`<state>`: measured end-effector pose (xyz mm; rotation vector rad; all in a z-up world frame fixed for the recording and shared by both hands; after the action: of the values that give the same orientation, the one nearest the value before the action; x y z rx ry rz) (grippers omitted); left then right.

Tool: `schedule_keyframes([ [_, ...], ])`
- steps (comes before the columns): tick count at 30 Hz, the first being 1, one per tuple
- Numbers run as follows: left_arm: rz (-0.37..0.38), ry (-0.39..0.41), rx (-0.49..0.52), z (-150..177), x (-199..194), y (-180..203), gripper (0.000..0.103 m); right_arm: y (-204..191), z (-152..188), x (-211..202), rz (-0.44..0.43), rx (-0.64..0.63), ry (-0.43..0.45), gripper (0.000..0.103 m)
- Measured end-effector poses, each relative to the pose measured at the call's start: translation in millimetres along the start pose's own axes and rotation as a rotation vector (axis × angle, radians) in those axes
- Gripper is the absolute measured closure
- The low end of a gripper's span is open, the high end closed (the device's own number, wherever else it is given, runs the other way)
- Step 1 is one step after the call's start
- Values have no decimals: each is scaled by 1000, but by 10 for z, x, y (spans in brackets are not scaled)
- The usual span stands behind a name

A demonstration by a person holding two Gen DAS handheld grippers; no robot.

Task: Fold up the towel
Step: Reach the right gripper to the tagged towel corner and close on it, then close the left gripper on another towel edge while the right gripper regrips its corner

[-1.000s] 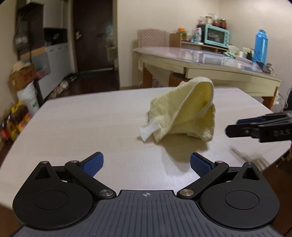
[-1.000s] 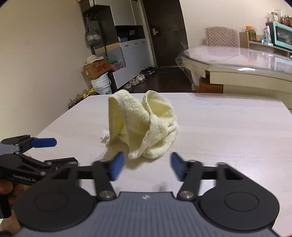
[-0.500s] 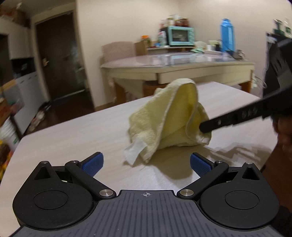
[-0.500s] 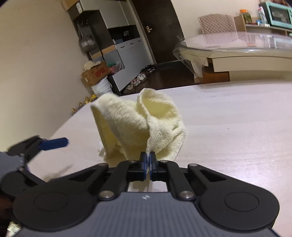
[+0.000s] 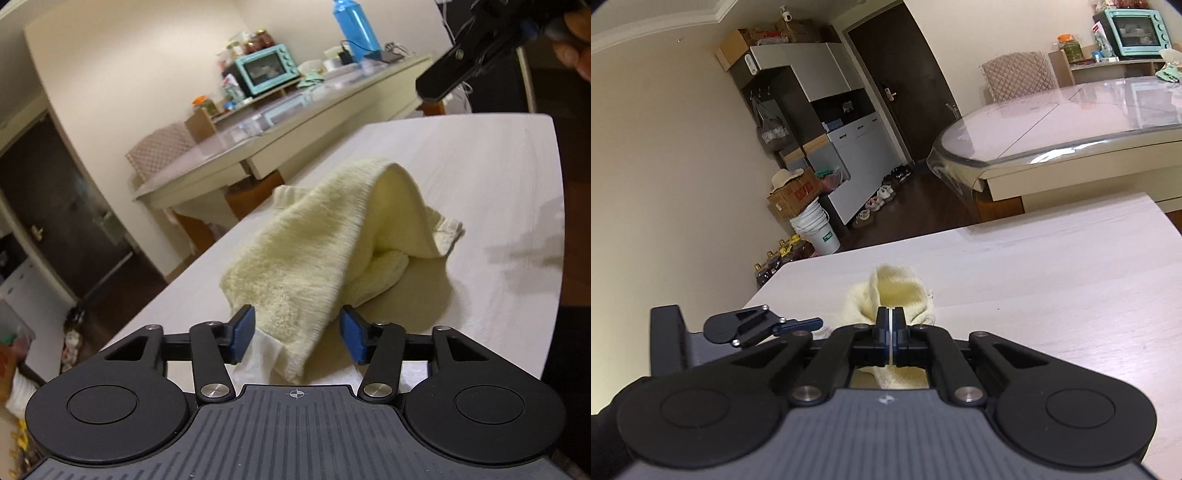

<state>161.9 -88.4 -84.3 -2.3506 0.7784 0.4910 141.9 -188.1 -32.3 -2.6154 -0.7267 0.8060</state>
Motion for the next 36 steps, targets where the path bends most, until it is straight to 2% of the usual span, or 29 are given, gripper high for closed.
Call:
schedule_keyframes([
  [1,11,-9,5,10,18,-1,90,30,9,10,22,-16,-9,101],
  [2,21,-18,2,25,34,-7,94,46,20,26,30,-24,-16,100],
  [3,33,-25,-5,42,42,-21,96,64,65,70,47,-45,-37,95],
  [4,39,-24,-13,54,40,-40,98,82,114,118,65,-67,-60,87],
  [5,43,-22,-26,64,29,-64,98,85,156,155,76,-86,-74,83],
  [7,55,-22,-64,69,0,-141,99,86,239,225,95,-124,-102,80],
  [9,74,-13,-110,41,-33,-230,100,100,330,331,72,-123,-130,78],
  [10,78,-9,-122,7,-32,-267,100,99,354,352,66,-125,-134,73],
  [13,60,-6,-113,-43,-64,-352,100,126,398,553,54,-122,-145,67],
  [23,23,-26,-132,68,-208,-491,100,22,521,981,24,-275,-209,70],
  [26,22,-30,-139,106,-196,-514,100,-21,560,996,22,-315,-224,79],
  [27,21,-31,-139,115,-187,-523,100,-28,560,992,27,-325,-227,97],
  [29,18,-30,-134,127,-180,-531,100,-34,558,967,35,-344,-231,99],
  [32,22,-27,-130,135,-159,-540,101,-13,497,839,13,-310,-213,100],
  [36,28,-11,-114,101,-133,-563,101,67,206,572,-85,-127,-151,101],
])
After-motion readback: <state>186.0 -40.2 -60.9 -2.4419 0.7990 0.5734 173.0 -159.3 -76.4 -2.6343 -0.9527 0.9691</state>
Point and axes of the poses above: each gripper's, at about its wrist camera, not at the fingertips, and x roughly the way its jaws point, y to its right, z to its underside, the point moved 6 cm from there along x, roughly the way its jaws point, and after that the axes turned 3 degrees about y, right-handed, at the moved point
